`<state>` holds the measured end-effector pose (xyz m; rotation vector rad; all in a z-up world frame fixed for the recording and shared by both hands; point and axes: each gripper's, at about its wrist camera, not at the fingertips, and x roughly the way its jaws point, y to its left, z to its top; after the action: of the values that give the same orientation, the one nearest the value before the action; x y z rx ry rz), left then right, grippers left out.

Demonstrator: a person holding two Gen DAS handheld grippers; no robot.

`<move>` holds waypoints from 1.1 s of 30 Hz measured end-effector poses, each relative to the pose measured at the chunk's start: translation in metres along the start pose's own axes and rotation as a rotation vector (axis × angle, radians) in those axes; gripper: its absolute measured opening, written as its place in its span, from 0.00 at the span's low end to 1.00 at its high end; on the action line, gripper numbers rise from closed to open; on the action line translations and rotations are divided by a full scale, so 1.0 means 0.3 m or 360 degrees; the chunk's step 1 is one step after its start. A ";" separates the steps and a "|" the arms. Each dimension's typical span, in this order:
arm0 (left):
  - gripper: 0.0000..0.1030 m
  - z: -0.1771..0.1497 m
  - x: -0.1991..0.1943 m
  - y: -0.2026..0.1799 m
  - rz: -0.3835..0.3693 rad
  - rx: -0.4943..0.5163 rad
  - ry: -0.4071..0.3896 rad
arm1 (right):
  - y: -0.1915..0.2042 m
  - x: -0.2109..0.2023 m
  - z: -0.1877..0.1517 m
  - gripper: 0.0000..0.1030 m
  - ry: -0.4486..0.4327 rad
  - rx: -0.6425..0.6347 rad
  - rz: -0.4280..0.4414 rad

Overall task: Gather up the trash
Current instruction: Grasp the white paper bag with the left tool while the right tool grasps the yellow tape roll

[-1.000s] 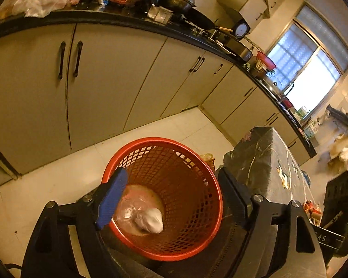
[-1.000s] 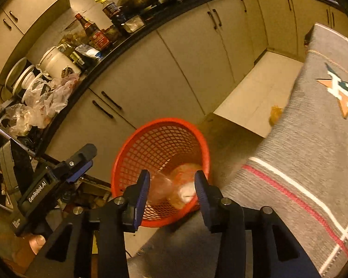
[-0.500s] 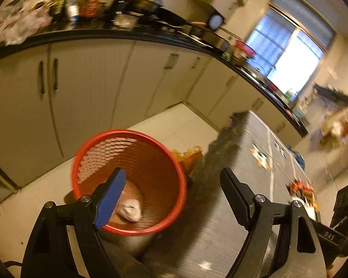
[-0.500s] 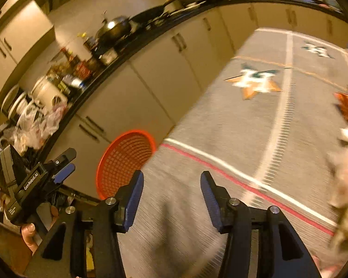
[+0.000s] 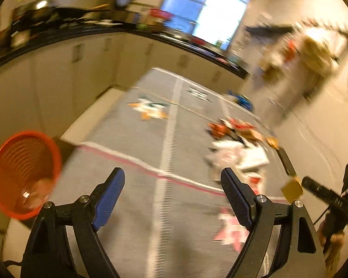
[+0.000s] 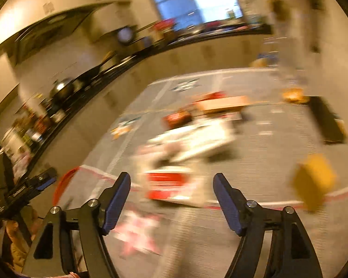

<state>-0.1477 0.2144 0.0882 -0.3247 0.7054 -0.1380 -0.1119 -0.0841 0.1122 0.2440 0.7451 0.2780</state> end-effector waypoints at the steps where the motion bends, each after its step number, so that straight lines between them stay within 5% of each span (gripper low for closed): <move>1: 0.81 -0.001 0.018 -0.042 -0.0019 0.0055 0.0004 | -0.046 -0.034 -0.003 0.80 -0.0027 0.0011 -0.0059; 8: 0.82 0.003 0.216 -0.304 -0.0201 0.0377 0.0158 | -0.299 -0.145 -0.056 0.86 -0.0064 0.0064 -0.0325; 17: 0.82 -0.030 0.475 -0.525 -0.0320 0.0732 0.0460 | -0.408 -0.105 -0.064 0.87 0.0006 0.0082 -0.0313; 21: 0.81 -0.072 0.516 -0.545 -0.0355 0.0766 0.0603 | -0.423 -0.054 -0.051 0.87 0.0043 0.0071 -0.0296; 28: 0.79 -0.122 0.475 -0.599 -0.0360 0.0856 0.0603 | -0.420 0.008 -0.036 0.86 0.0060 0.0024 -0.0278; 33: 0.79 -0.132 0.483 -0.618 -0.0302 0.0854 0.0568 | -0.411 0.023 -0.037 0.74 0.0047 0.0027 -0.0281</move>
<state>-0.0671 -0.0035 0.0337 0.1548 0.9567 -0.5642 -0.0949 -0.1959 0.0613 0.1891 0.7932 0.1081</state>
